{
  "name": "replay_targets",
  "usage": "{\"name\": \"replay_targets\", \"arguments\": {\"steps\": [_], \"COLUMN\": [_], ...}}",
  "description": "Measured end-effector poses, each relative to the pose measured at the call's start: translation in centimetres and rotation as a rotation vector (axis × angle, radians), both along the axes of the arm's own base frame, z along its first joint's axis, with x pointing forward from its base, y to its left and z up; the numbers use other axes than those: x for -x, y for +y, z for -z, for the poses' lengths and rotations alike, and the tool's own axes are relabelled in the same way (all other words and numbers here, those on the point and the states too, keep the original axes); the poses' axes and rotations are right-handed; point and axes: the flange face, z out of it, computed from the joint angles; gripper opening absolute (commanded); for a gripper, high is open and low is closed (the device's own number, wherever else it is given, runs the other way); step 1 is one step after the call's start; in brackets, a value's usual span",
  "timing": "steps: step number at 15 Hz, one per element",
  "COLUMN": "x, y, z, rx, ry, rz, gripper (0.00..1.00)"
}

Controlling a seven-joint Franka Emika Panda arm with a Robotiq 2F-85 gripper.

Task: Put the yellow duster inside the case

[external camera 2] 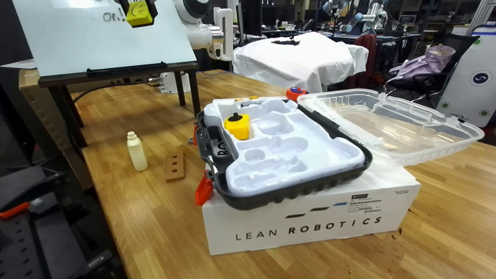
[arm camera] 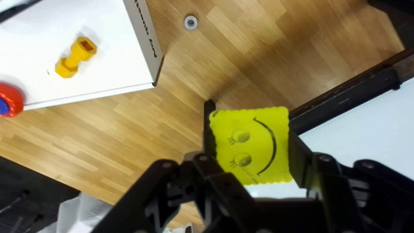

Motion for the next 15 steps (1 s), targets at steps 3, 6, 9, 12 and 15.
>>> {"name": "replay_targets", "arguments": {"steps": [3, 6, 9, 12, 15], "x": [0.3, 0.2, 0.2, 0.2, -0.3], "y": [0.0, -0.1, 0.0, 0.0, -1.1], "z": [-0.5, -0.3, -0.3, -0.3, -0.1], "rx": [-0.021, -0.023, -0.023, -0.024, -0.035], "ry": [0.001, 0.006, 0.006, 0.006, 0.014], "rz": [0.045, 0.045, 0.045, 0.044, 0.088], "gripper": [0.55, 0.55, 0.55, 0.30, 0.30]}}
